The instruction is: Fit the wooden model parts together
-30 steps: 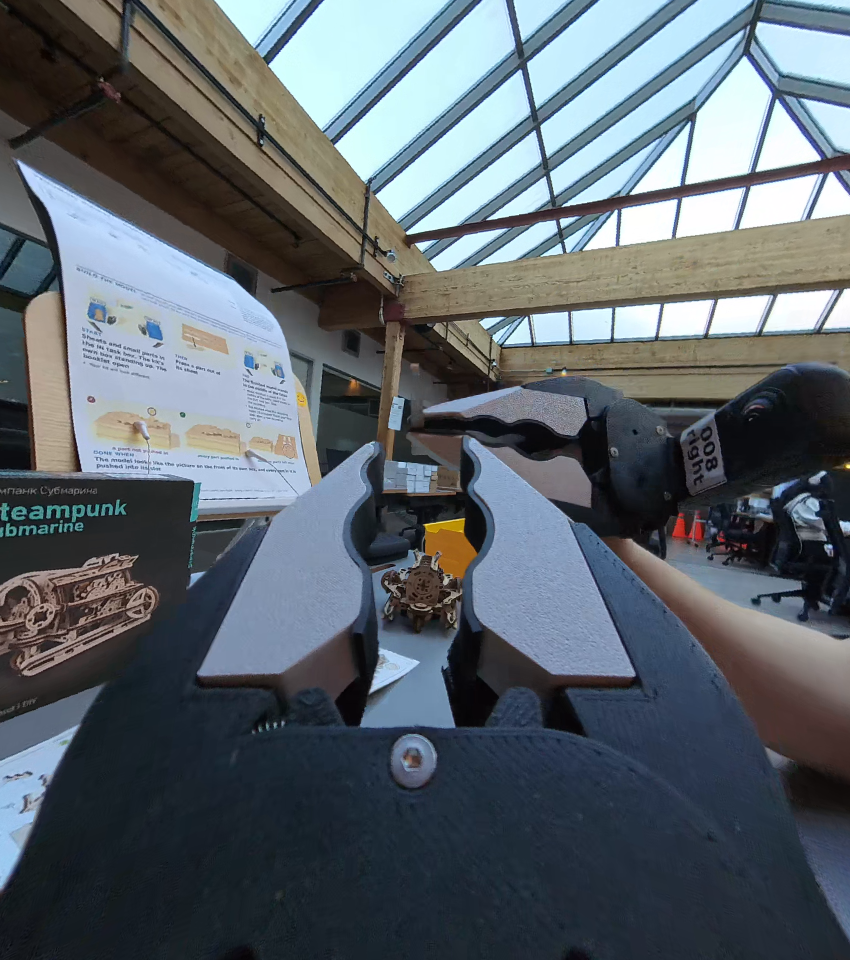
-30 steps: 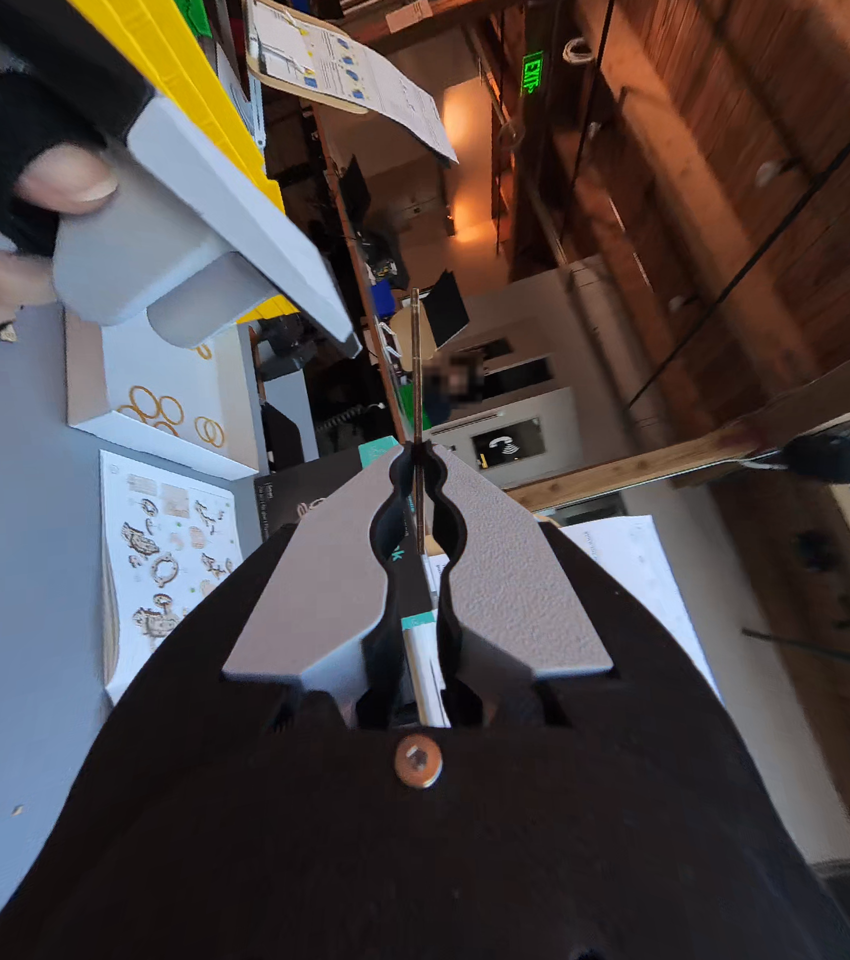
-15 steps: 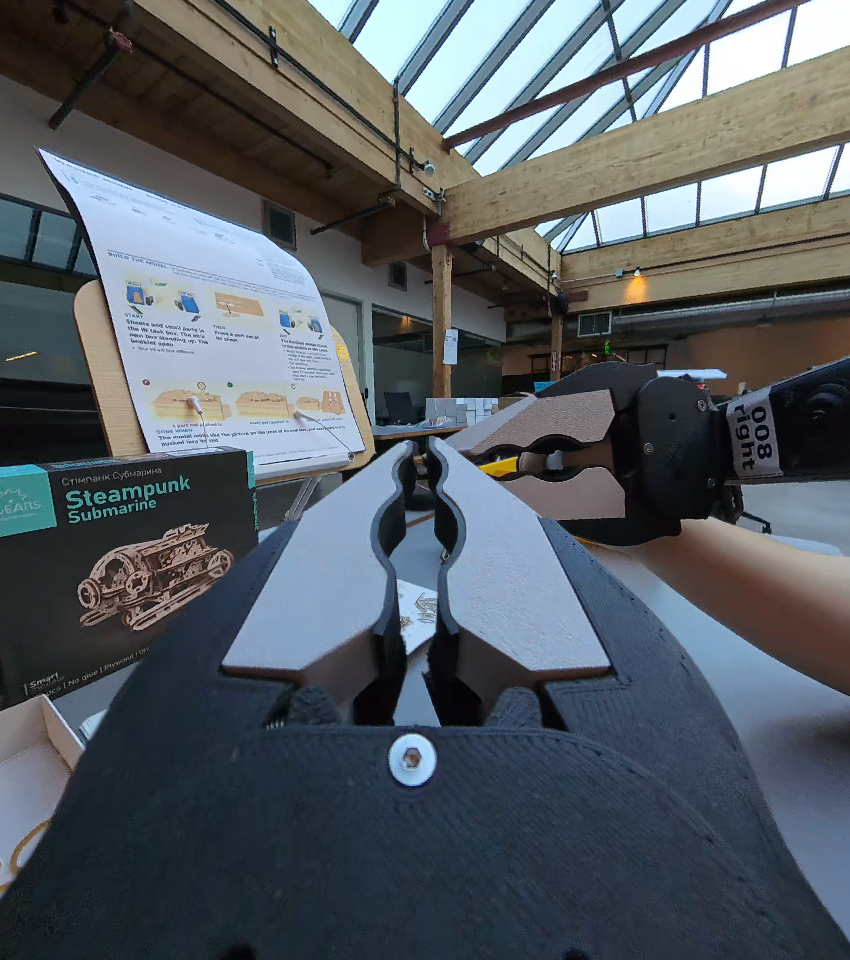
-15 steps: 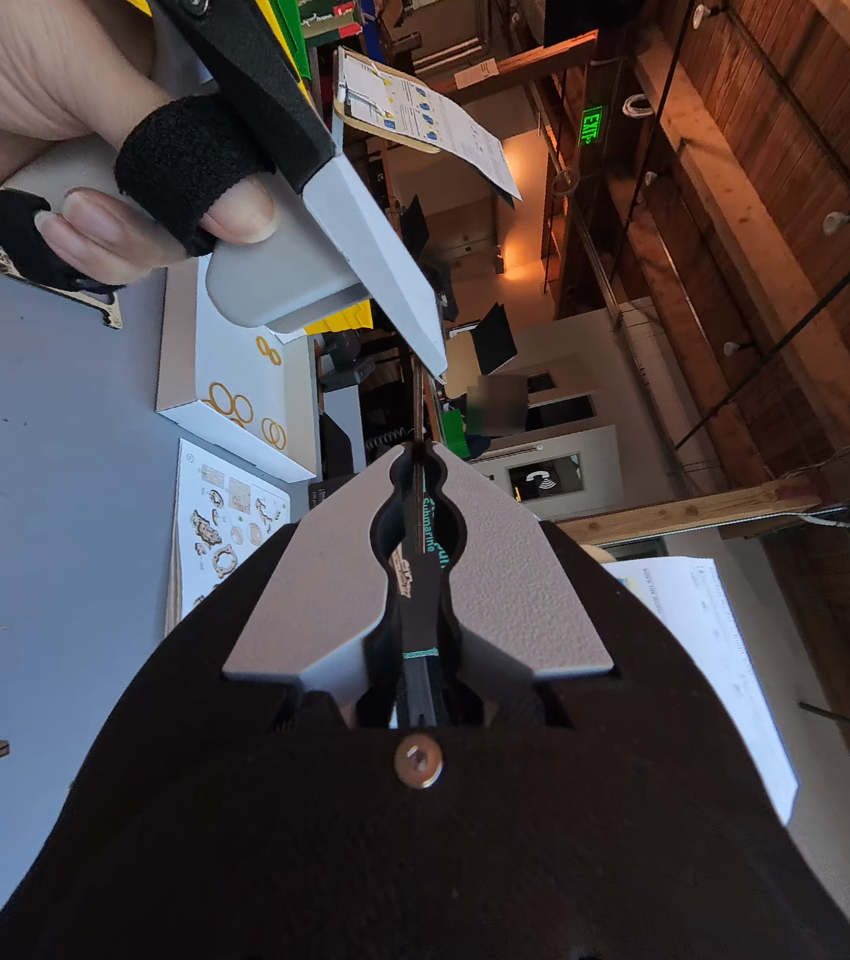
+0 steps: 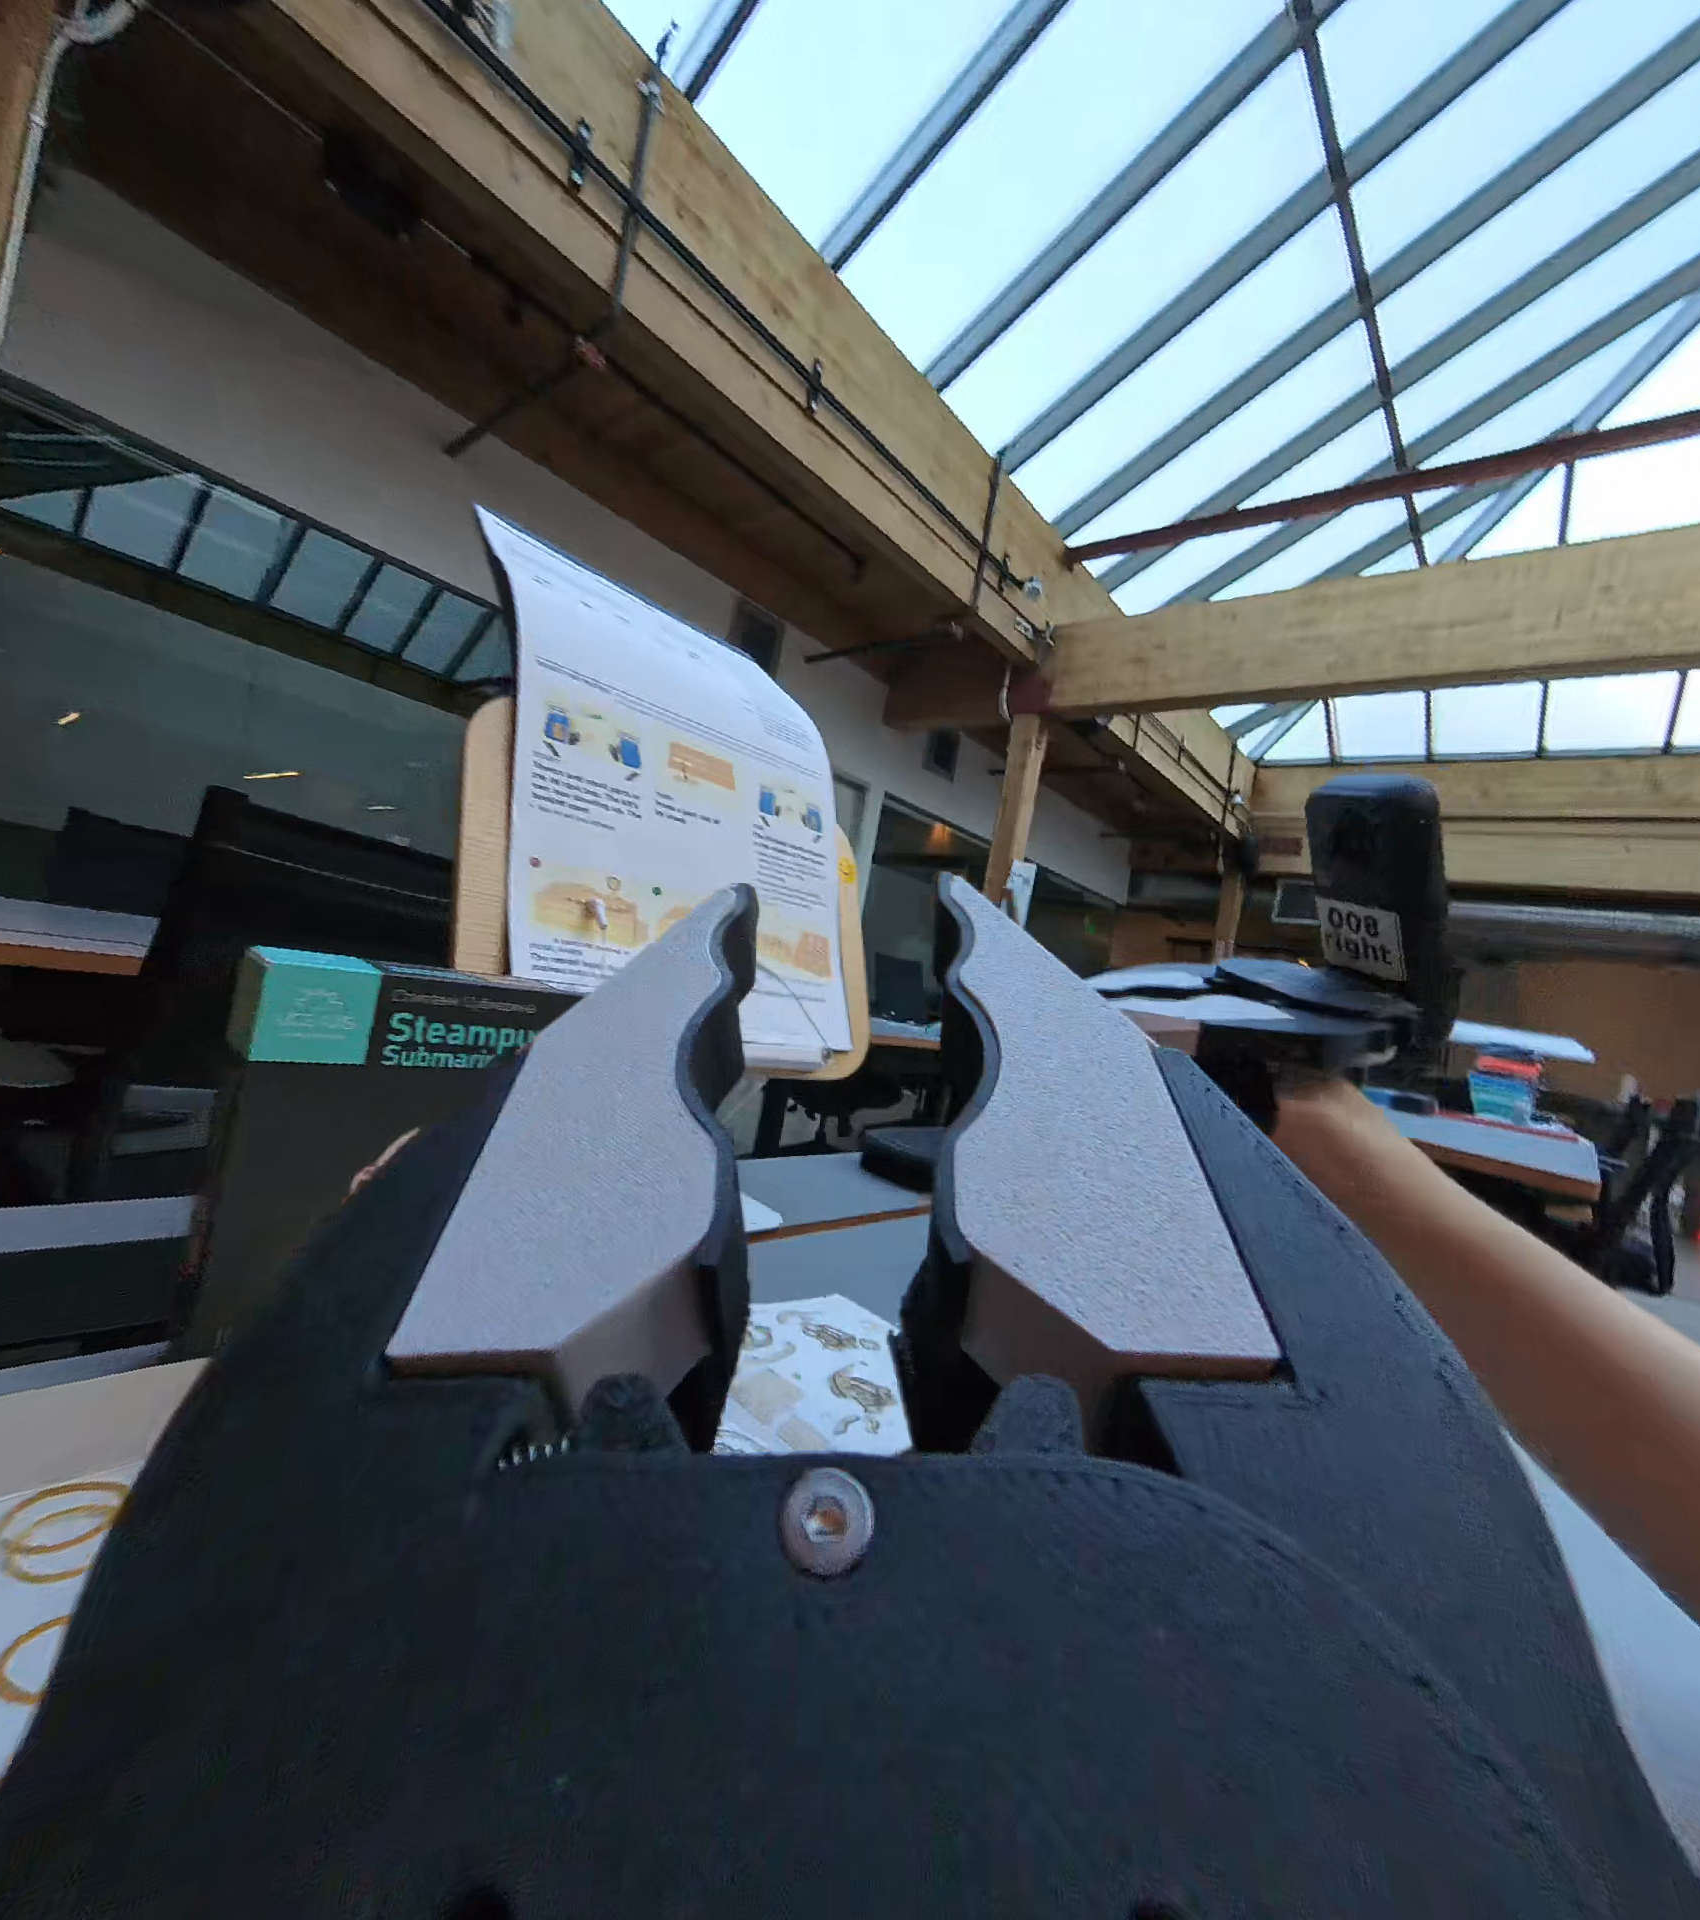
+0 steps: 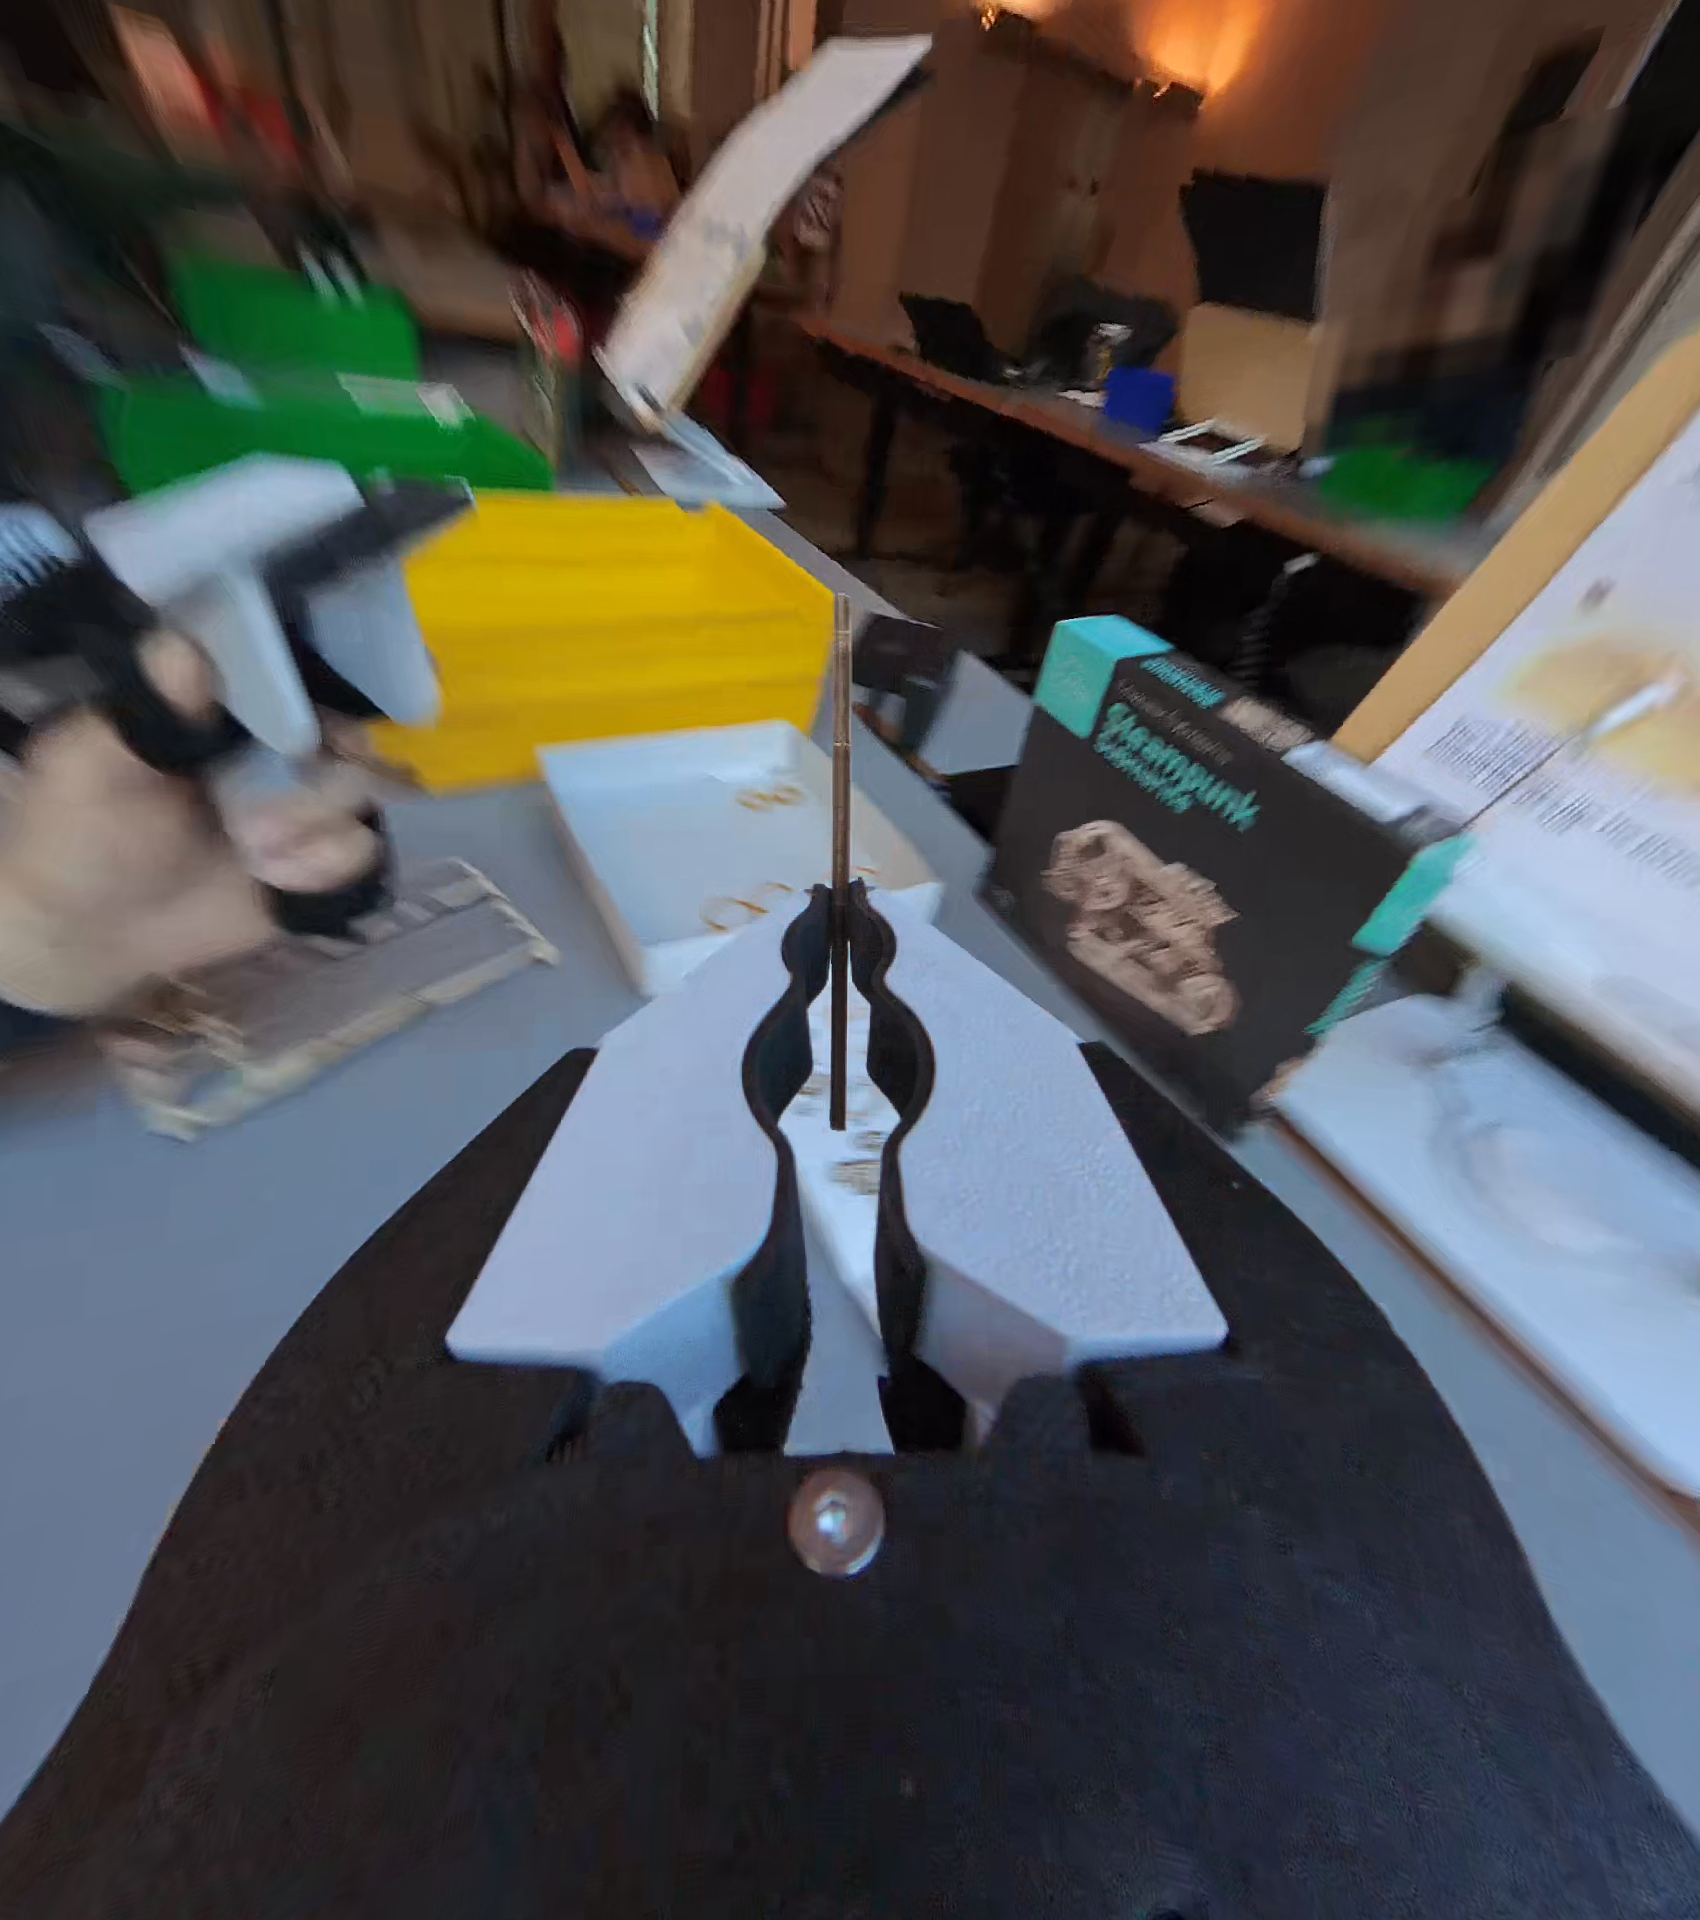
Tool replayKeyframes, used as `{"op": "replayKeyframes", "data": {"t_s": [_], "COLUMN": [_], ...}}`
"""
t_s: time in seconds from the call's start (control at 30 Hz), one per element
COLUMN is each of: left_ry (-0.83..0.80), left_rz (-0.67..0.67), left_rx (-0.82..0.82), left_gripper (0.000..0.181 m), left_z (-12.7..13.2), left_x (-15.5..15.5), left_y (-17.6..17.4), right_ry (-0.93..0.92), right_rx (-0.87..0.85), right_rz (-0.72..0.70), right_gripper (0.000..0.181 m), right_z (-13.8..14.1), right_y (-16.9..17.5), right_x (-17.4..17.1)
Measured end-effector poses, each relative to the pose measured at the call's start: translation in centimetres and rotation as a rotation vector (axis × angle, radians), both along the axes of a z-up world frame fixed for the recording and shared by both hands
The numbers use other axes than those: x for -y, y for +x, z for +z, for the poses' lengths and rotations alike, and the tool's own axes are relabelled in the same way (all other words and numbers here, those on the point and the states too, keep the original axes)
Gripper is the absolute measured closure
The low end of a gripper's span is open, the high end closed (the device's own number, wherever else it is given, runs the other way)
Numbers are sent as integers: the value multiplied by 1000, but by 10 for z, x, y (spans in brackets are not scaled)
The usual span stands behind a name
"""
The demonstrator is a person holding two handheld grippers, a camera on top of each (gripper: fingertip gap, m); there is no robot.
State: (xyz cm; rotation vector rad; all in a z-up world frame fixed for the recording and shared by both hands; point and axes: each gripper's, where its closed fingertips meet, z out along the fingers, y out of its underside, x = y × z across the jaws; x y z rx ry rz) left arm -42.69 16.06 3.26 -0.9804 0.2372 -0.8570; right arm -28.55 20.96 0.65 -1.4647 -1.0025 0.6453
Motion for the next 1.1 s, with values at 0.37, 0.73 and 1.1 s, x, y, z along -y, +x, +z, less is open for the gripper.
{"op": "replayKeyframes", "data": {"t_s": [0.37, 0.73, 1.1], "left_ry": [-226, -325, -347], "left_rz": [-535, -824, -1437], "left_rx": [-223, -332, -223], "left_gripper": [160, 181, 181], "left_z": [-50, -79, -57], "left_x": [21, 55, 122], "left_y": [113, 168, 151], "right_ry": [-649, -616, -476], "right_rx": [-649, -594, -283], "right_rz": [404, 581, 1125], "right_gripper": [181, 180, 156], "right_z": [-24, -23, 4], "right_y": [30, -8, -11], "right_x": [61, 90, 144]}}
